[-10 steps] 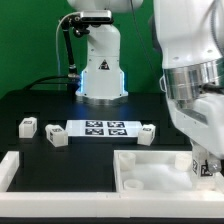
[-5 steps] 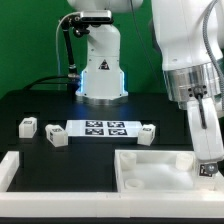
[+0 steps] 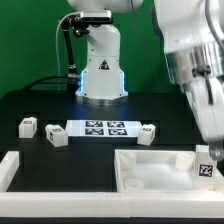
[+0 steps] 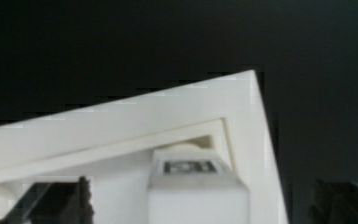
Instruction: Assemble square table
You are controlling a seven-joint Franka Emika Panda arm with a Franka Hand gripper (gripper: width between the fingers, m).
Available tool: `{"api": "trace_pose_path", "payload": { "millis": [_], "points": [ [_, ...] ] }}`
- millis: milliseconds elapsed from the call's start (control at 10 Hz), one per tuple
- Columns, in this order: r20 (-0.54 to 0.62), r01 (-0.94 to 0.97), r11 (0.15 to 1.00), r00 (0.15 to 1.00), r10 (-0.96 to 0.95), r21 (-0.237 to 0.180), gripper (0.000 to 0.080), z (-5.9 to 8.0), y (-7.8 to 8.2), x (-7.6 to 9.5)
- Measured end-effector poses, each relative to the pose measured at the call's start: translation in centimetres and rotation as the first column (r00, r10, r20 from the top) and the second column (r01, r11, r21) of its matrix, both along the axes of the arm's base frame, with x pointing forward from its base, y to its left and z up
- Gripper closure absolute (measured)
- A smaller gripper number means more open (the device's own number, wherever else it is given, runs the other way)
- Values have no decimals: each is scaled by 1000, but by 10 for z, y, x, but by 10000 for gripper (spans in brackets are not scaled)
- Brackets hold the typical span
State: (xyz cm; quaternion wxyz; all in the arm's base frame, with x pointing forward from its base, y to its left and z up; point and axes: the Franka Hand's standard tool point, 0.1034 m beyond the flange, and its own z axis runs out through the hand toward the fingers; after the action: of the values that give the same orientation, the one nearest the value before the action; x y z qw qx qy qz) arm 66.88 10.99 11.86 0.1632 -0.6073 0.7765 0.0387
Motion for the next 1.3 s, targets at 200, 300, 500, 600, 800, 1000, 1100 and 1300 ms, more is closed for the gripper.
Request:
{"api": "trace_pose_path", "payload": {
  "millis": [200,300,500,600,800,1000,1100,1300],
  "points": [
    [4,-11,1000,1000,11,2,152,9,0,-5],
    [0,-12,1000,1000,12,1,152,5,0,-5],
    [0,-12,1000,1000,12,1,151,5,0,-5],
    [-1,-12,1000,1000,12,0,151,5,0,-5],
    [45,-84,996,995,85,-26,151,16,0,-10],
    [60,-164,985,984,167,-49,151,27,5,-41],
    [69,-271,959,959,276,-80,151,27,6,-55],
    [74,-450,882,884,462,-141,151,23,7,-61]
  ]
}}
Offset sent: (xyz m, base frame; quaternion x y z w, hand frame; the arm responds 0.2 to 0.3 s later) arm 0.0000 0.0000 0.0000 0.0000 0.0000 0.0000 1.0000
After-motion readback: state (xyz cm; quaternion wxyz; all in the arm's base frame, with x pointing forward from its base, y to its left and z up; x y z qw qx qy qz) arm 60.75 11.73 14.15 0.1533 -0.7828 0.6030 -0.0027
